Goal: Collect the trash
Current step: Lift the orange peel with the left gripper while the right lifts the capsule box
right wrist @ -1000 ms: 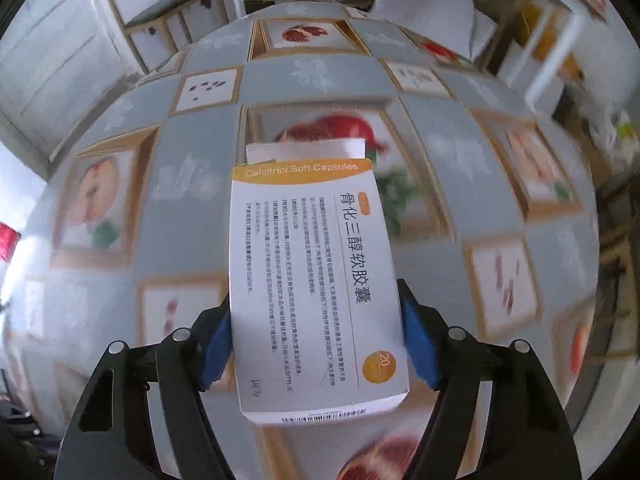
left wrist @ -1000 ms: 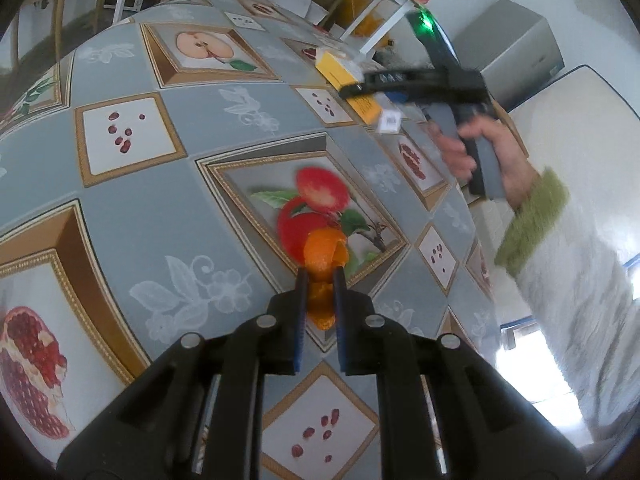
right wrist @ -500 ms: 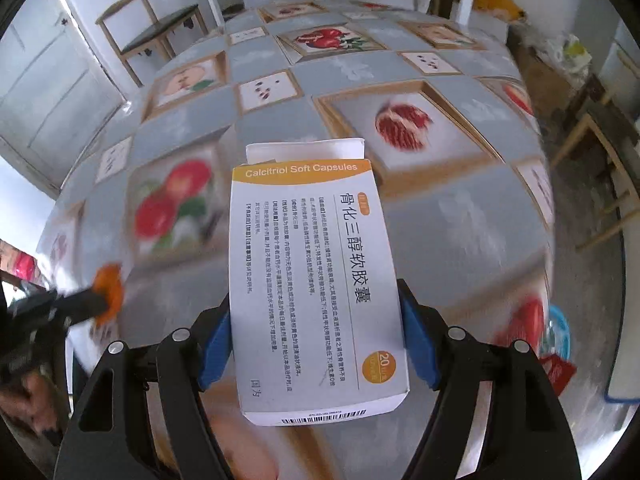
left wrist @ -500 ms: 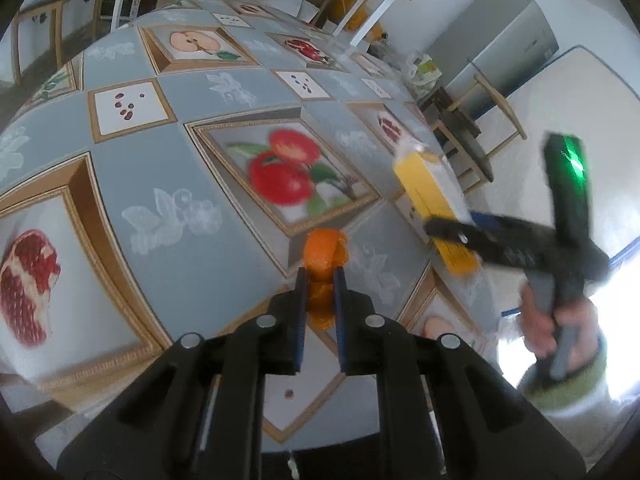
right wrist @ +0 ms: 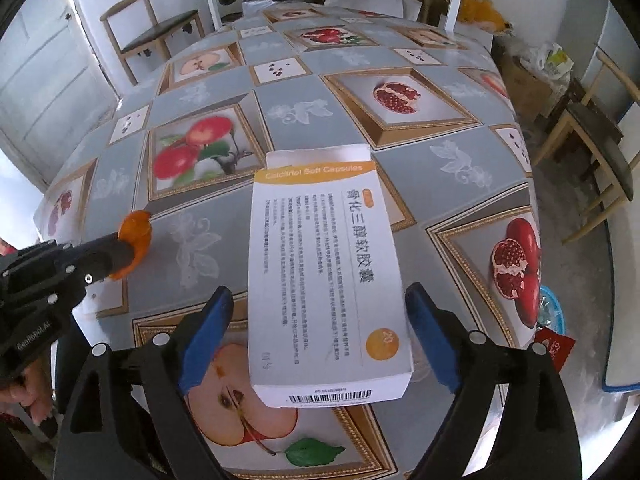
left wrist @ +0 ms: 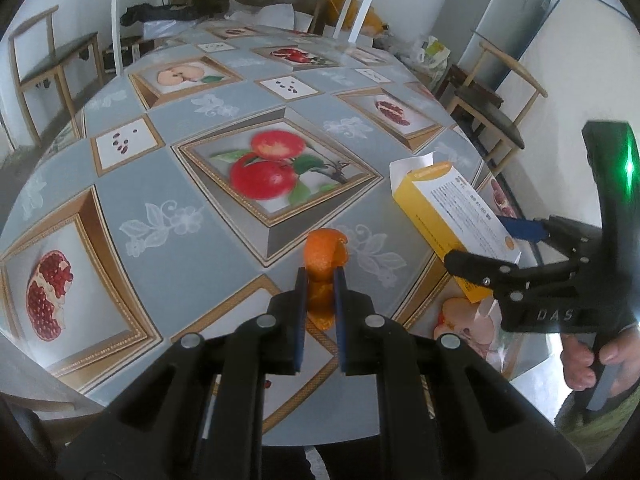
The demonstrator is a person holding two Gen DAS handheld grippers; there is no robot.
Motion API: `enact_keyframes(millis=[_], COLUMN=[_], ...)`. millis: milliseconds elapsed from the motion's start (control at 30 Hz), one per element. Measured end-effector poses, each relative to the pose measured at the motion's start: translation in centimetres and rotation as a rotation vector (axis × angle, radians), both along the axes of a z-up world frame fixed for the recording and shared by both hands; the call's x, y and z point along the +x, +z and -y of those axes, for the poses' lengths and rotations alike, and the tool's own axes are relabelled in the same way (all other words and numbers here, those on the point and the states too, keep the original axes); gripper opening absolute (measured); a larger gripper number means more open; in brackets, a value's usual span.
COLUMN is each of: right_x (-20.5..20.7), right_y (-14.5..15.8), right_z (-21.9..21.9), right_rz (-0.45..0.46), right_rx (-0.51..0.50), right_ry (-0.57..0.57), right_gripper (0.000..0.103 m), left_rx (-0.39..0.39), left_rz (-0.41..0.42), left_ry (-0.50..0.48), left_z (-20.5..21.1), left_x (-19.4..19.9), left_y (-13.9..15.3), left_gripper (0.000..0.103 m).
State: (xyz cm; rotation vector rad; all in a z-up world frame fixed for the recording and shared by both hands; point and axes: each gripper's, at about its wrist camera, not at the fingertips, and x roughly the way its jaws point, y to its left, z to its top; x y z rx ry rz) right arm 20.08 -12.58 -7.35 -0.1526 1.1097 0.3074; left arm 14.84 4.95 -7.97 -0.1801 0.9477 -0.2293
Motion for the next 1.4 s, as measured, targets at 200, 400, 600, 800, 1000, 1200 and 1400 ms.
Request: enact_keyframes(millis=[200, 400, 600, 800, 1000, 1200, 1400], right_x=[0.7, 1.2, 1.2, 1.1, 0.9, 0.7, 0.5], right_y=[0.0, -0.1, -0.2, -0.3, -0.3, 0.0, 1.0], right_z=[-0.1, 0.0, -0.2, 0.0, 0.3, 0.9, 1.7], right_rz=[-0.004, -0.013, -0.011, -0.012, -0.002, 0.01, 0.028], right_rx=[0.008, 0.039, 0.033, 0.032, 0.028, 0.046, 0.091], right_ry=[-0.018, -0.04, -0.042, -0.051, -0.06, -0.078, -0.086], right_gripper=[0.085, 0.085, 0.082, 0.074, 0.072, 0.072, 0.072], left_rx=[0.024, 0.041, 0.047, 0.045, 0.045, 0.047, 0.05], left_rz=[0.011, 0.019, 0.023, 0.022, 0.021, 0.028, 0.042], left_ry=[0.002, 0.006, 0.007, 0.006, 0.006, 0.013, 0.028], left_z=[0.2, 0.2, 0.2, 0.3, 0.3, 0.0, 0.0], left_x=[-0.1, -0.3, -0.3, -0.3, -0.3, -0.3, -0.7], left_y=[0.0, 0.1, 0.2, 0.2, 0.1, 0.5, 1.3], left_gripper=[0.011, 0.011, 0.011, 0.011, 0.011, 0.011, 0.011])
